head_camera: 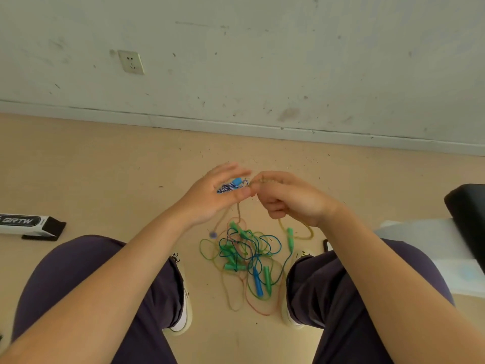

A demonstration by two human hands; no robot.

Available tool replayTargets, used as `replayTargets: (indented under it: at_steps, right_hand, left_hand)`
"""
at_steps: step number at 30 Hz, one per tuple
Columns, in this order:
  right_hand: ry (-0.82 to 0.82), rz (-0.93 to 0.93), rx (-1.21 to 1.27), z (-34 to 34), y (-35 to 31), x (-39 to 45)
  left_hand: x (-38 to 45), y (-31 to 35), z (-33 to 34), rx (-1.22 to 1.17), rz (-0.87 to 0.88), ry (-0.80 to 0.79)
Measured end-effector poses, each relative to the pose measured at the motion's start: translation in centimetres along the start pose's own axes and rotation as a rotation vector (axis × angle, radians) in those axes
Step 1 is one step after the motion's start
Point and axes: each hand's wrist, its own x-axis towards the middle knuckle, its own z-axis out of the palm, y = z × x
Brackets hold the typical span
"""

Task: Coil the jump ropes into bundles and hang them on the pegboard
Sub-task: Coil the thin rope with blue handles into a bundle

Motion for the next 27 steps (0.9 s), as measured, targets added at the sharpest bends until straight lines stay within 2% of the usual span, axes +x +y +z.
replayTargets:
  at_steps: [4, 11, 13, 18, 20, 22, 25, 27]
  right_hand:
    - [0.081, 0.029, -0.004, -0.4, -0.5, -0.2]
    - [0.359, -0.071, -0.260, -3.4, -0.3, -1.1]
    - [0.316, -0.063, -0.319, -3.9, -0.2, -1.4]
    - [0.045, 0.046, -0.352, -1.5, 0.5, -1.0]
    - [0.092, 0.006, -0.280, -0.5, 0.8, -0.6]
    - [0.239, -0.062, -0.221, -0.6, 0.7, -0.5]
    - [0.403, -0.159, -0.392, -1.9, 0.2, -0.6]
    - [0.356, -0.152, -0.520, -2.1, 0.5, -0.7]
  left_hand:
    - [-0.3, 0.4, 0.5, -0.227, -0.090, -0.111]
    - [0.0, 0.2, -1.4, -0.219, -0.103, -0.011]
    - [-0.2, 0.1, -1.7, -0.183, -0.120, -0.008]
    - [-0.6, 0.5, 0.0, -0.148, -0.129, -0.094]
    - [-0.6, 0.7, 0.4, -0.123, -0.120, -0.115]
    - [-0.5, 0.7, 0.3, -0.120, -0.117, -0.094]
    - [-0.3, 0.5, -0.1, -0.138, -0.123, -0.029]
    - [-0.2, 0.4, -0.1, -0.159, -0.137, -0.058]
